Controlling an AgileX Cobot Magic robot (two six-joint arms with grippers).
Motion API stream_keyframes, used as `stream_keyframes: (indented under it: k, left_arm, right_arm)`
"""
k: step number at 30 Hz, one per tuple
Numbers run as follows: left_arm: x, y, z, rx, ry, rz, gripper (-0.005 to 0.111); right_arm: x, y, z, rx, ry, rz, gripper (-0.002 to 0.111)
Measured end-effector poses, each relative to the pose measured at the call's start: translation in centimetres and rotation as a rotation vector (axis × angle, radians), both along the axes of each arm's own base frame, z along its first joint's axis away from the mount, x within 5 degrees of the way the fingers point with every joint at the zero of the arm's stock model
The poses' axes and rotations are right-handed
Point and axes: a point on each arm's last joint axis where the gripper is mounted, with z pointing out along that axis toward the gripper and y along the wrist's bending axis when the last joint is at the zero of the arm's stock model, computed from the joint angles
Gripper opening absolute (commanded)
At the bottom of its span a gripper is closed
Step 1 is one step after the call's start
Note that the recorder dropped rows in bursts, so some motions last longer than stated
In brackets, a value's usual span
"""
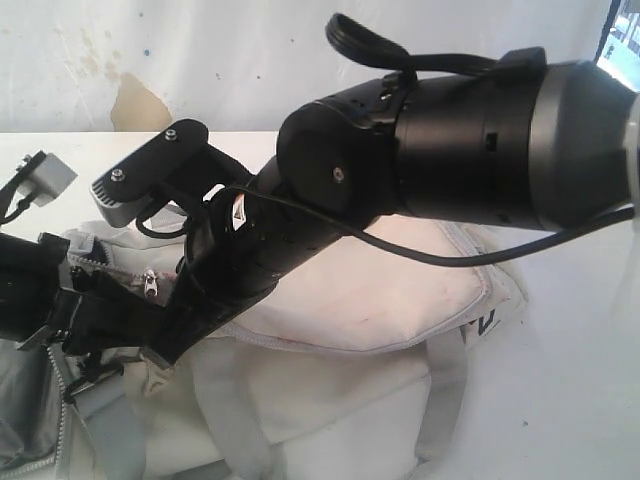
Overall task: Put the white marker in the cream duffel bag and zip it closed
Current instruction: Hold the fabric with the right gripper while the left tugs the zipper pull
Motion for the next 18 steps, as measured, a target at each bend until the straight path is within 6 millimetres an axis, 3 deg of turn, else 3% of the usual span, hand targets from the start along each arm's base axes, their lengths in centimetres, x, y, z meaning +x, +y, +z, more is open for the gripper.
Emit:
stream_keyframes:
  k: [7, 18]
  left_arm:
    - [0.56, 0.22, -0.13, 0.029, -0.045, 0.044, 0.051]
    - [-0.19, -0.20, 0.25, -0.033, 0.002, -0.024, 0.051]
  right_arm:
    - [0.02, 0.02, 0.02, 0.003, -0.002, -0.001, 0.000]
    - [0.01, 0.01, 0.01, 0.002, -0.001, 0.000, 0.000]
